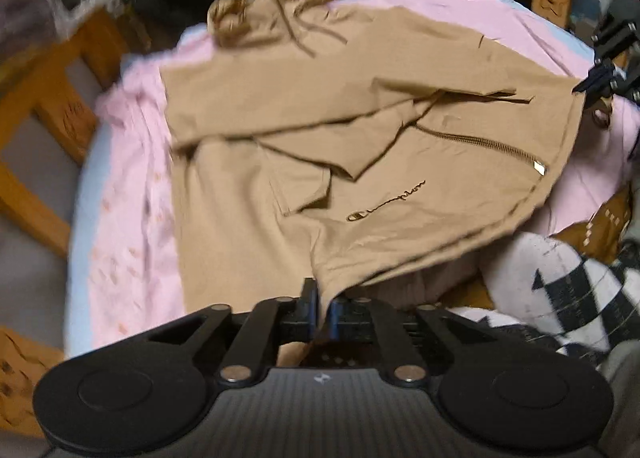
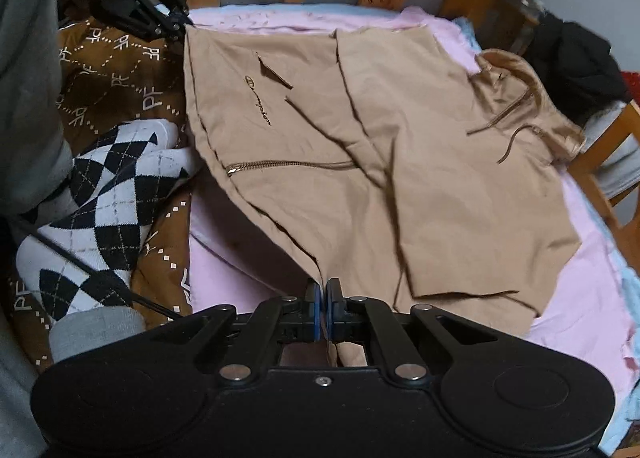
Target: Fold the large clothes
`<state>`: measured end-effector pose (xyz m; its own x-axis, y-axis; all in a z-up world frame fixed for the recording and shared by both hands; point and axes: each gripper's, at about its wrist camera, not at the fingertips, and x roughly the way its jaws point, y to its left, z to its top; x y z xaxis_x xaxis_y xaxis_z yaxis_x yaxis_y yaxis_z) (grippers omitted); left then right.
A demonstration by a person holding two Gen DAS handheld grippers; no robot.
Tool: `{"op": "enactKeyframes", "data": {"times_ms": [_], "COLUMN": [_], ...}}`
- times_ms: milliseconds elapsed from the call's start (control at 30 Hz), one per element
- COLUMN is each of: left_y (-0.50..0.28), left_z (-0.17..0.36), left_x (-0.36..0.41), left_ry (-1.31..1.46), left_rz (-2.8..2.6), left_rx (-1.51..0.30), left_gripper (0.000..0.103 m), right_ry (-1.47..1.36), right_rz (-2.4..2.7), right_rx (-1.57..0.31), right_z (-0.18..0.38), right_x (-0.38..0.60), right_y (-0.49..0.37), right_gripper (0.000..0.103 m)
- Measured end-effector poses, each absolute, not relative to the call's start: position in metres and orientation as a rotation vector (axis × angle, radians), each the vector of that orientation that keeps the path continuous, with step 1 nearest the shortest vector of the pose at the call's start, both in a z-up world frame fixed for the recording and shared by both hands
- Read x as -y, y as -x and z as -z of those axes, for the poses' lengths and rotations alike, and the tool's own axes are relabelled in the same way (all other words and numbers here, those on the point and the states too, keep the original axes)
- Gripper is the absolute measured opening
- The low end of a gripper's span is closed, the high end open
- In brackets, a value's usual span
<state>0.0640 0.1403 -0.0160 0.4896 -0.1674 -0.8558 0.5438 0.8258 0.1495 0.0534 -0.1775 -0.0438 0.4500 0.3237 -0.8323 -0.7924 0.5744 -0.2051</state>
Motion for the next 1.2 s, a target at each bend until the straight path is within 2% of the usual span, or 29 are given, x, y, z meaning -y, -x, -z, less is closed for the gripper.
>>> {"op": "enactKeyframes", "data": {"times_ms": [33,67,133,200,267,433,567,700,900,967,1067,1133,1200], "left_y": [-0.068,-0.071,-0.074,-0.072,-0.076,-0.103,-0.148,-0.205,-0.316,-0.354,-0.407,-0.441,-0.479], "left_z": [0.014,0.01,0.002,-0.01,-0.021,-0.05,-0.077,-0.102,-0.107,-0.096,-0.068,-0.047,-0.025], "left_x": [-0.144,-0.148,-0.159,-0.168,-0.174,-0.169,-0.16,-0.147,-0.112,-0.102,-0.091,-0.084,-0.078], "left_ry": [-0.394,-0.354,-0.311,-0.296,-0.297,-0.277,-0.226,-0.209,-0.263,-0.262,-0.26,-0.262,-0.258], "left_rz": [0.45,0.455,0.442,0.416,0.388,0.302,0.283,0.204,0.096,0.104,0.117,0.116,0.105], "left_rx": [-0.99,-1.008,-1.028,-1.007,-1.004,-0.913,-0.868,-0.8,-0.702,-0.676,-0.627,-0.626,-0.637], "left_gripper": [0.017,0.024,0.064,0.069,0.072,0.09,0.092,0.101,0.102,0.102,0.099,0.094,0.088], "right_ry": [0.606,0.564,0.485,0.401,0.333,0.227,0.168,0.084,-0.015,-0.025,-0.032,-0.038,-0.047], "right_rz": [-0.749,-0.747,-0.731,-0.719,-0.686,-0.584,-0.496,-0.406,-0.25,-0.212,-0.15,-0.094,-0.048], "right_rx": [-0.86,-0.879,-0.906,-0.925,-0.919,-0.843,-0.799,-0.747,-0.66,-0.64,-0.613,-0.618,-0.625], "right_z": [0.042,0.037,0.028,0.018,0.005,-0.024,-0.036,-0.041,-0.032,-0.023,-0.003,0.013,0.024], "right_x": [0.18,0.184,0.194,0.208,0.22,0.239,0.243,0.248,0.246,0.245,0.242,0.24,0.241], "right_y": [-0.06,-0.066,-0.074,-0.085,-0.095,-0.139,-0.191,-0.248,-0.35,-0.39,-0.452,-0.496,-0.53], "right_gripper": [0.013,0.016,0.03,0.037,0.04,0.069,0.078,0.085,0.086,0.084,0.076,0.065,0.063]}}
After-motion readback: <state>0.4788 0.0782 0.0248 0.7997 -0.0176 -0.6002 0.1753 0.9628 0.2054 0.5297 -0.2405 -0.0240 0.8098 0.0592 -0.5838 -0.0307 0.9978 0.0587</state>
